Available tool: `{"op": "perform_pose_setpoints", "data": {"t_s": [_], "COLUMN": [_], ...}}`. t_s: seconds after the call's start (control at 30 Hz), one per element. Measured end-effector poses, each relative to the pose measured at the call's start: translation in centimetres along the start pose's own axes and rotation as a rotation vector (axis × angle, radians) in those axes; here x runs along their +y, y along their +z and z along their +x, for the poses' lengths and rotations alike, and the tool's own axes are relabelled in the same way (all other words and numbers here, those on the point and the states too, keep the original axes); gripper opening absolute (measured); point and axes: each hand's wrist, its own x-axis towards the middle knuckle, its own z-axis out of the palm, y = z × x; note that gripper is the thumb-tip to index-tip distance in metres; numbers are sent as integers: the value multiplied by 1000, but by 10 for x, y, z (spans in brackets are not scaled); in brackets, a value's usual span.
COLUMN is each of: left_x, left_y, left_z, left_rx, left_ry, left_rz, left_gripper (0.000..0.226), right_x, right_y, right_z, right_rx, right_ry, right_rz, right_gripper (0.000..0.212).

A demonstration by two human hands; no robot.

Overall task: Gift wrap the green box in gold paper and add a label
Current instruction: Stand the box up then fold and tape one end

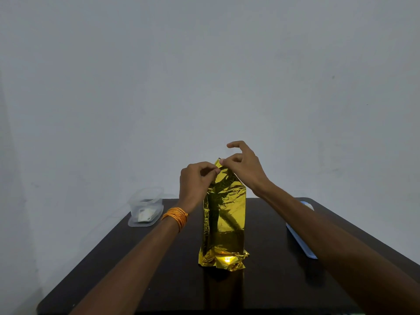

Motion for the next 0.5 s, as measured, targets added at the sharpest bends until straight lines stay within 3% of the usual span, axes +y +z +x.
{"op": "perform_pose_setpoints", "data": {"t_s": [0.17, 0.3, 0.5], "left_x": [-2, -2, -2], "left_y": [-3, -4, -7], "left_z": [1, 1, 3], "left_rx": [-52, -81, -103], "left_ry": [-62, -74, -114], "left_rz": [-75, -109, -72], "left_gripper": [12, 16, 23], "right_x": [-3, -3, 2], "right_y": [-9, -10, -7], "right_z": [3, 3, 12], "right_rx": [-151, -206, -143], "right_ry": [5, -34, -42], "right_rz": [135, 95, 26], "right_gripper": [59, 61, 59]}}
